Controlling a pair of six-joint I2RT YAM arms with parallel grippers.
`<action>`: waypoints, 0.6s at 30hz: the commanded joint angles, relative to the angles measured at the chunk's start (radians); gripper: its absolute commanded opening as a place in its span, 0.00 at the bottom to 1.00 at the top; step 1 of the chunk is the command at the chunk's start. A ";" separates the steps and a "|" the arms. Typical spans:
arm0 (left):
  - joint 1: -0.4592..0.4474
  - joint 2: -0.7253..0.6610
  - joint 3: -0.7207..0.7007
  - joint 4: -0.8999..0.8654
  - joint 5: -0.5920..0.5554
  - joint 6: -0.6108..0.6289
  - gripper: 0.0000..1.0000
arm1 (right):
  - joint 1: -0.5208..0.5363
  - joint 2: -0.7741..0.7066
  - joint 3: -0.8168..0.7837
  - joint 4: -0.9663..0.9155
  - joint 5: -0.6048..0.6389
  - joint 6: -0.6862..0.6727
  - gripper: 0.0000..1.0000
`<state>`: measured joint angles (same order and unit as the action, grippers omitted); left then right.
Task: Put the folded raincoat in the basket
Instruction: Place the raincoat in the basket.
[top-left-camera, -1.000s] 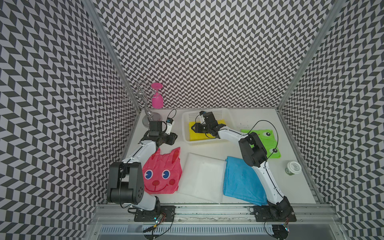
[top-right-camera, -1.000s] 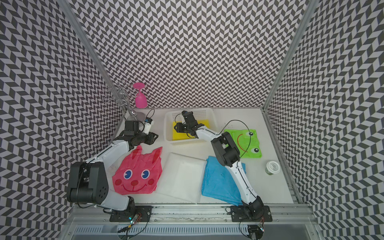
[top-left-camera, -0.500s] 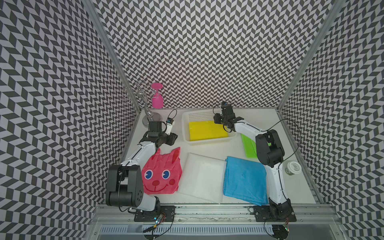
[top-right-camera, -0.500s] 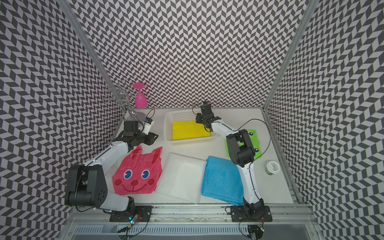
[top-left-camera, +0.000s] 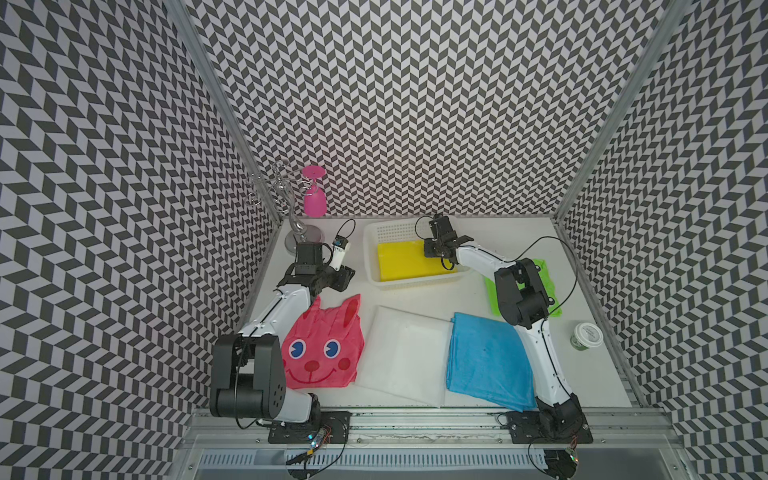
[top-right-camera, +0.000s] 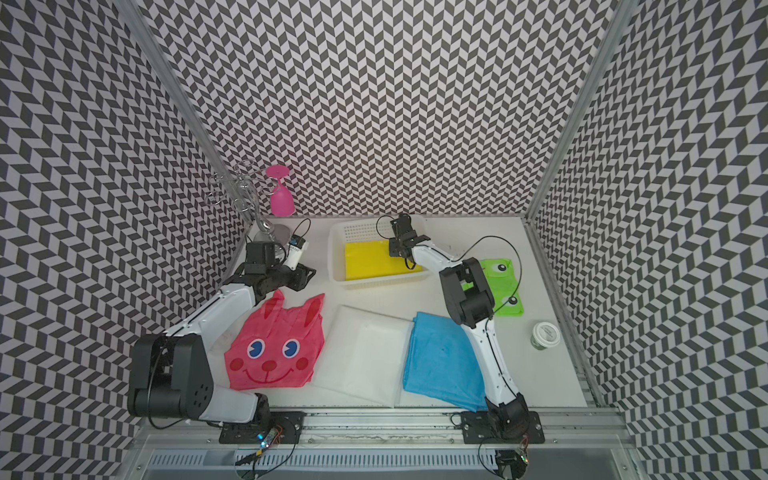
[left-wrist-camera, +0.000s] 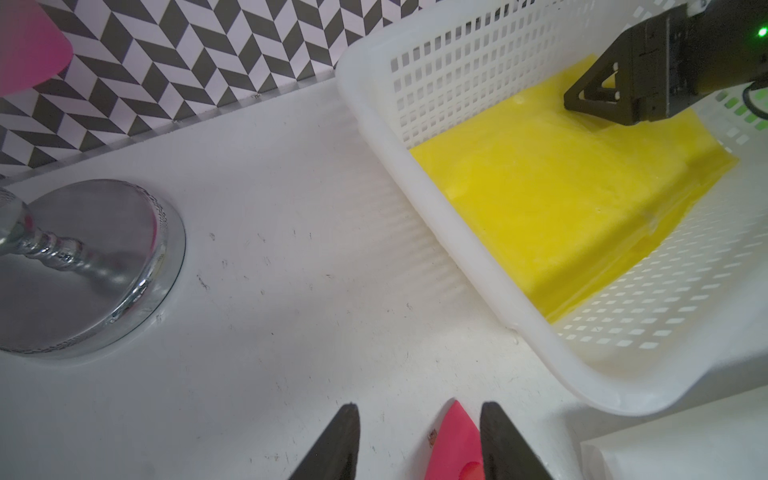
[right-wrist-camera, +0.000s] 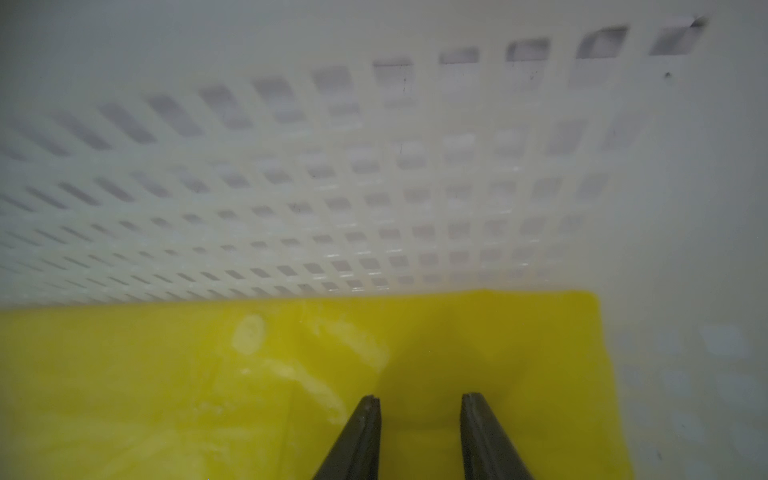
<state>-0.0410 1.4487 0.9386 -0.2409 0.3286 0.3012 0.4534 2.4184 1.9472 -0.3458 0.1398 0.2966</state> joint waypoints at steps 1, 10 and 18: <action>-0.001 -0.022 -0.002 -0.014 0.021 0.029 0.52 | 0.001 -0.023 0.029 -0.046 0.002 -0.024 0.38; -0.001 -0.023 0.014 -0.042 0.050 0.080 0.55 | 0.001 -0.367 -0.110 -0.069 -0.116 -0.060 0.46; -0.002 -0.043 0.024 -0.159 0.177 0.212 0.62 | 0.043 -0.735 -0.543 0.091 -0.211 -0.182 0.53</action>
<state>-0.0410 1.4452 0.9447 -0.3267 0.4229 0.4316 0.4610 1.7519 1.5444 -0.3351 -0.0204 0.1959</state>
